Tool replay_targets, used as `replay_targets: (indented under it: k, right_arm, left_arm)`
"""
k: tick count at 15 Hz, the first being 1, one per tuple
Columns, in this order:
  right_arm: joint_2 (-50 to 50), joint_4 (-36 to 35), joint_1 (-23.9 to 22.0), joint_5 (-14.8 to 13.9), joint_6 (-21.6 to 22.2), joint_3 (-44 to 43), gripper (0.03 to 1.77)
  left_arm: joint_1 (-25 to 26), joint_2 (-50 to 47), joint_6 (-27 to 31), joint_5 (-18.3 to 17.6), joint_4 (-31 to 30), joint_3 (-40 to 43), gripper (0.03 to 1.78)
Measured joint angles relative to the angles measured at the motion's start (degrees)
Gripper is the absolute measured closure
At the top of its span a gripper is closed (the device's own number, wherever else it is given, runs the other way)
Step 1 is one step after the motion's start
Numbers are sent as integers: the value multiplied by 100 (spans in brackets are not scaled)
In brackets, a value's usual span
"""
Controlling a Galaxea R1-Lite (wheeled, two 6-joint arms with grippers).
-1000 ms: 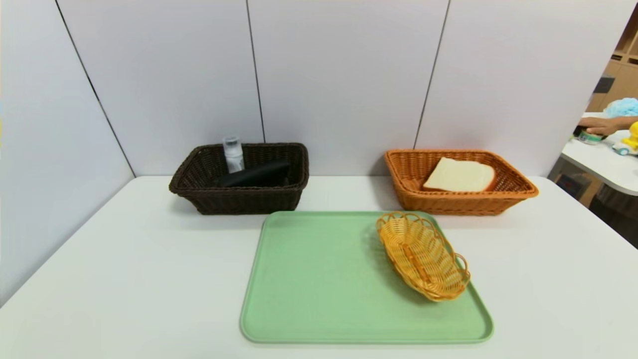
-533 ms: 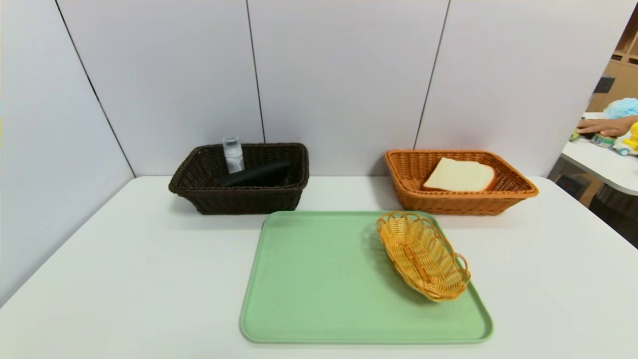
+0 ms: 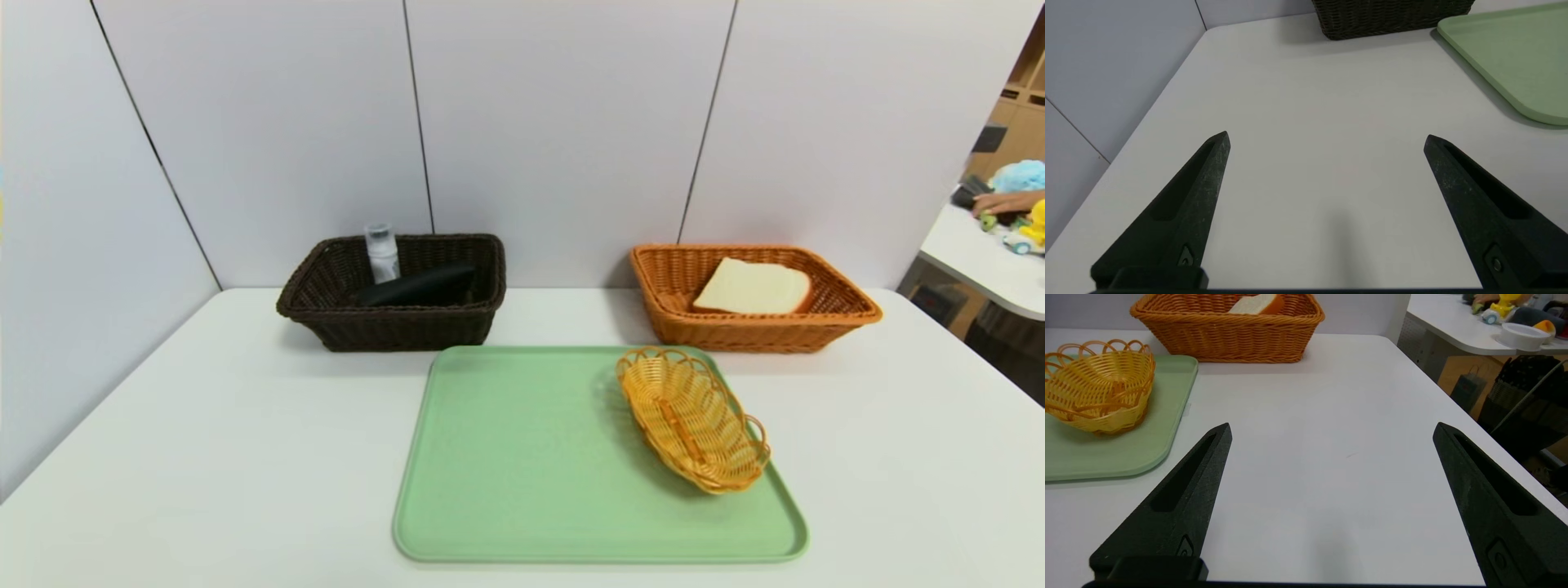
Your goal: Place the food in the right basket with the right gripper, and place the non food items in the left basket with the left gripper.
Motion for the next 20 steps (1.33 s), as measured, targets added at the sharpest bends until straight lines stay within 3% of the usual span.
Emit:
replay_targets:
  k: [9,14,20]
  right_arm:
    - [-2,2,0,464,-41,141,10]
    - [-2,-227,0,1180,-52,395,10]
    - [-2,-334,0,1208,-30,483,10]
  left_arm:
    - [1,0,-210,33,113,13,12]
    - [4,0,-286,51,102,13,12]
    - [4,0,-540,55,91,13,12]
